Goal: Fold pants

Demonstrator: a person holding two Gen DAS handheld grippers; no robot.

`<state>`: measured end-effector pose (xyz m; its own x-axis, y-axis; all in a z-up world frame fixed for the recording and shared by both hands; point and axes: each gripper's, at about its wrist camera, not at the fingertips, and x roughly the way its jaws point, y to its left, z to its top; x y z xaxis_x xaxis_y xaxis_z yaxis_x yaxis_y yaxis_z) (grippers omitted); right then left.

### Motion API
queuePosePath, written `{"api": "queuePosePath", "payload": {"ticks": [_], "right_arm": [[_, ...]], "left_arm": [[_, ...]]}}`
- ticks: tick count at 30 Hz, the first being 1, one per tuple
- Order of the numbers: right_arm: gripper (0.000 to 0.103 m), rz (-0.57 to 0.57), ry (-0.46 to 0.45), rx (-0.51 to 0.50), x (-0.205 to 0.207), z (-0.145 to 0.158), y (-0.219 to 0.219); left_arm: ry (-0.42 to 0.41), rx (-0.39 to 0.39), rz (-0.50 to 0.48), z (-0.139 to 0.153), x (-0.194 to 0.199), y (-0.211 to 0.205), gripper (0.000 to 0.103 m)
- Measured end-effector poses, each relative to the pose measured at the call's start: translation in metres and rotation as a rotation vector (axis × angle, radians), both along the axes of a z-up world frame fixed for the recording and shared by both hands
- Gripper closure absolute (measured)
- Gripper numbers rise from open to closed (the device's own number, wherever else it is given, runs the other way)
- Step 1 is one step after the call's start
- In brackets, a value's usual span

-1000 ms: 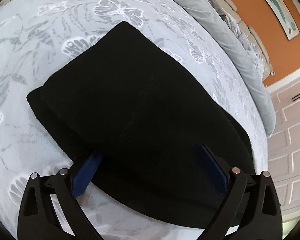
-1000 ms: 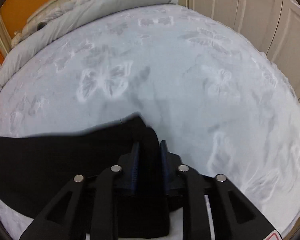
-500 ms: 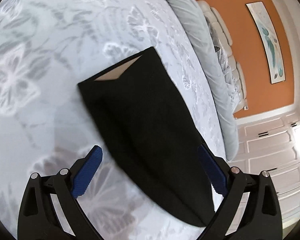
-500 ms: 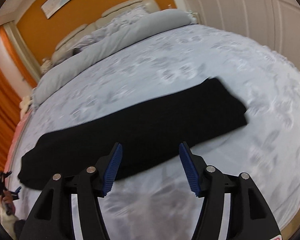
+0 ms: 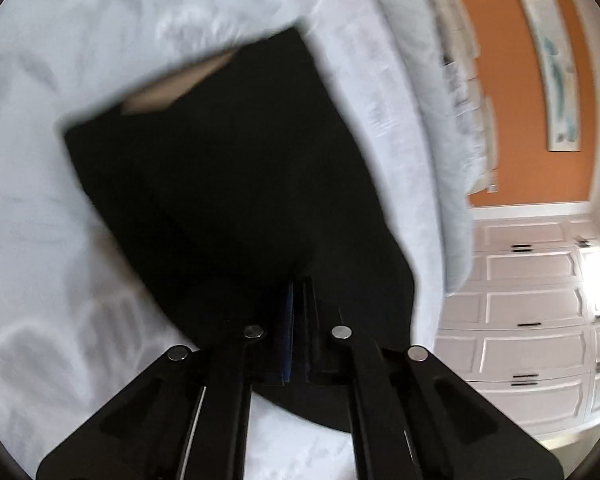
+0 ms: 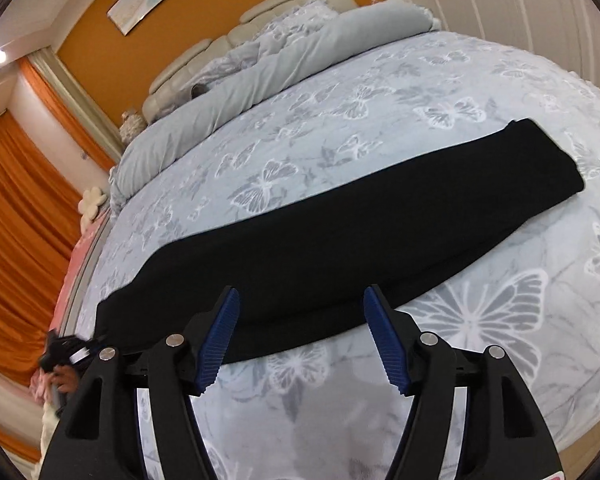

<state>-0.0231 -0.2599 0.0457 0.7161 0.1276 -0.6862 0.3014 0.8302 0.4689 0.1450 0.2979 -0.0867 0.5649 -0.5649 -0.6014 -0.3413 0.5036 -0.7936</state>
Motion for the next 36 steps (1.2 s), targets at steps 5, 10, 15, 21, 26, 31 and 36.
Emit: {"api": "queuePosePath", "payload": {"ticks": [5, 10, 15, 21, 26, 31, 36], "right_arm": [[0.039, -0.026, -0.009, 0.015, -0.007, 0.002, -0.002], [0.039, 0.006, 0.000, 0.063, 0.008, -0.010, 0.026], [0.039, 0.080, 0.005, -0.077, 0.021, -0.002, 0.056], [0.039, 0.008, 0.024, -0.018, 0.020, -0.010, 0.039], [0.039, -0.049, -0.008, 0.059, 0.009, -0.015, 0.020], [0.039, -0.083, 0.123, 0.172, 0.021, -0.042, 0.003], [0.039, 0.034, 0.175, 0.246, 0.040, -0.048, 0.024]], "left_arm": [[-0.049, 0.182, -0.026, 0.036, -0.024, 0.006, 0.094], [0.011, 0.118, -0.013, 0.012, -0.009, 0.008, 0.036], [0.078, 0.136, 0.032, -0.009, 0.007, 0.000, 0.036], [-0.001, 0.123, -0.011, 0.019, 0.011, 0.002, 0.097], [-0.066, 0.082, -0.027, 0.059, -0.027, 0.019, 0.097], [0.174, 0.137, -0.016, -0.019, -0.022, 0.021, 0.096], [0.147, 0.115, 0.013, -0.025, -0.025, 0.020, 0.095]]}}
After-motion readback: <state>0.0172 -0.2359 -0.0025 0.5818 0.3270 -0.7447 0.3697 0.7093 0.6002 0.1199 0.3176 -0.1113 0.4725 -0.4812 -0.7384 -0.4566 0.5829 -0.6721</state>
